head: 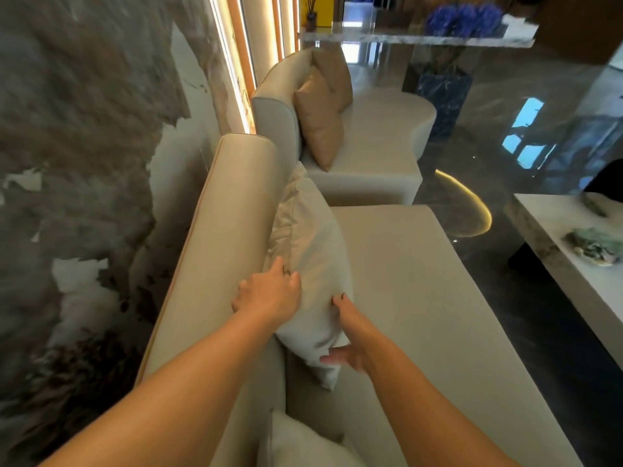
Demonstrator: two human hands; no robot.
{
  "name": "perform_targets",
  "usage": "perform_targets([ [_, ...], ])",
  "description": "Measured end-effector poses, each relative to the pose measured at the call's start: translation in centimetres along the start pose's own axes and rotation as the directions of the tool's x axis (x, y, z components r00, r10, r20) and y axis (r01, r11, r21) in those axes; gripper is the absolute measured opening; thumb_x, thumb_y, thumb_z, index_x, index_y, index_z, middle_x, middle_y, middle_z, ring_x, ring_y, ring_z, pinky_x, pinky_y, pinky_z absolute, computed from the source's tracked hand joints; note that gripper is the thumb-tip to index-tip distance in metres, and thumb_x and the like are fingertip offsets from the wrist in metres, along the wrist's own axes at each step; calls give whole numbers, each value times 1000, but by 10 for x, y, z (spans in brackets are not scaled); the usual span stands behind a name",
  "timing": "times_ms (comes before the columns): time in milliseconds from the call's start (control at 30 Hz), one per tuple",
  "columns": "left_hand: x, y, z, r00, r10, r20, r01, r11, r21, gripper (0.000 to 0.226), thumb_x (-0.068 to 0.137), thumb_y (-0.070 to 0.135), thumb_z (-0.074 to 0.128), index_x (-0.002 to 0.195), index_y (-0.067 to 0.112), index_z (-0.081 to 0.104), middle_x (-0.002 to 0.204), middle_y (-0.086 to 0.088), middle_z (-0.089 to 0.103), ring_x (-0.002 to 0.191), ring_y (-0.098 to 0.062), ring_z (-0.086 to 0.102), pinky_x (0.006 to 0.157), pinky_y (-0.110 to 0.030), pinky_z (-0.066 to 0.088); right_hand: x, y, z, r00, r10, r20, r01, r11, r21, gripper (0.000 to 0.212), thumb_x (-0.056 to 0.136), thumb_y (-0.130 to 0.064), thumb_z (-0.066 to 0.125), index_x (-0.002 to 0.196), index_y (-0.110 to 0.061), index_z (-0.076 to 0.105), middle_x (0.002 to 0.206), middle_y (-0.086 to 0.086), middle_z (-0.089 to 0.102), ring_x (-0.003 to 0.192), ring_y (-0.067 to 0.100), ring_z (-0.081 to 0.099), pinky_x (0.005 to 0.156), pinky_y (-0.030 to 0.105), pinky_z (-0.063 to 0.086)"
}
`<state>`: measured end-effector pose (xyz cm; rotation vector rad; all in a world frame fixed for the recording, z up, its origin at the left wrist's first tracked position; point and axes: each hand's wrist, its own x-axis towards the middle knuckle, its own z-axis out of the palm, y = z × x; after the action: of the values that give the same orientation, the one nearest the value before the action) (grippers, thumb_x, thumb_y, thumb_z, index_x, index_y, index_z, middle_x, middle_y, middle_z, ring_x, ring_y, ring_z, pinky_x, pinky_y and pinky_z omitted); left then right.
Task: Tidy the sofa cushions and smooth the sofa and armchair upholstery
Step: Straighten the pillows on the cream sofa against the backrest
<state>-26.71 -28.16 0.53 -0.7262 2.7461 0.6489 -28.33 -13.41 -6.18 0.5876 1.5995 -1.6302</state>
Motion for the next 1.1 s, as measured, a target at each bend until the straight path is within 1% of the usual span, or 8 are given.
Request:
perform_targets([
  [133, -38, -17, 11, 1000, 15, -1, -15, 1000, 0, 49, 99, 45, 34, 128, 10, 52, 131, -25, 58, 119, -45, 55, 97, -46, 45, -47, 15, -13, 997, -67, 46, 76, 966, -247, 51, 99, -40, 47, 148, -40, 32, 145, 3, 42, 100, 34, 63, 87, 50, 57],
  [300, -119, -42, -7, 998, 26, 60, -32, 994, 106, 42, 96, 31, 40, 118, 6, 65, 126, -22, 64, 116, -41, 59, 96, -42, 48, -122, 50, -5, 982, -173, 72, 184, 832, -524, 36, 97, -28, 52, 127, -8, 56, 94, 10, 61, 63, 24, 57, 61, 37, 53],
  [467, -277, -101, 9, 988, -144, 51, 126, 958, 258, 45, 99, 31, 38, 118, 0, 65, 126, -26, 64, 116, -42, 60, 94, -43, 49, -229, 123, -12, 874, -376, 309, 420, 261, -869, 45, 94, -33, 54, 131, -8, 56, 130, 19, 61, 118, 34, 55, 94, 35, 43],
  [567, -374, -134, 24, 967, -236, 93, 199, 934, 297, 45, 100, 31, 37, 122, 2, 64, 131, -26, 61, 121, -41, 58, 100, -44, 49, -305, 171, -28, 840, -337, 426, 479, 91, -873, 49, 94, -36, 55, 135, -9, 52, 135, 23, 56, 124, 36, 50, 100, 37, 41],
  [733, -484, -162, 51, 939, -245, 241, 176, 945, 275, 43, 100, 29, 36, 129, 8, 60, 138, -21, 56, 124, -39, 54, 103, -41, 46, -403, 256, -60, 881, -265, 392, 393, -51, -918, 45, 95, -37, 48, 132, -10, 49, 131, 21, 51, 122, 40, 48, 97, 44, 43],
  [833, -527, -172, 76, 980, -150, 128, 115, 962, 247, 40, 100, 30, 38, 129, 9, 56, 142, -19, 48, 127, -39, 47, 106, -42, 40, -435, 323, -80, 926, -201, 320, 301, -118, -946, 41, 96, -39, 46, 125, -12, 50, 128, 19, 51, 120, 40, 48, 95, 46, 43],
  [933, -554, -179, 116, 992, -127, -5, 126, 977, 173, 49, 101, 39, 32, 148, 25, 36, 164, -10, 19, 149, -38, 15, 119, -53, 21, -442, 390, -95, 946, -238, 219, 196, -117, -974, 46, 96, -51, 39, 127, -19, 50, 133, 14, 49, 123, 37, 45, 98, 49, 41],
  [1100, -574, -188, 177, 958, -147, -247, 162, 986, 40, 56, 98, 52, 22, 153, 47, 15, 167, 8, 4, 151, -37, -7, 114, -71, 6, -440, 470, -90, 844, -525, 111, 101, -49, -994, 74, 92, -67, 11, 154, -28, 14, 163, 6, 15, 148, 31, 7, 115, 57, -1],
])
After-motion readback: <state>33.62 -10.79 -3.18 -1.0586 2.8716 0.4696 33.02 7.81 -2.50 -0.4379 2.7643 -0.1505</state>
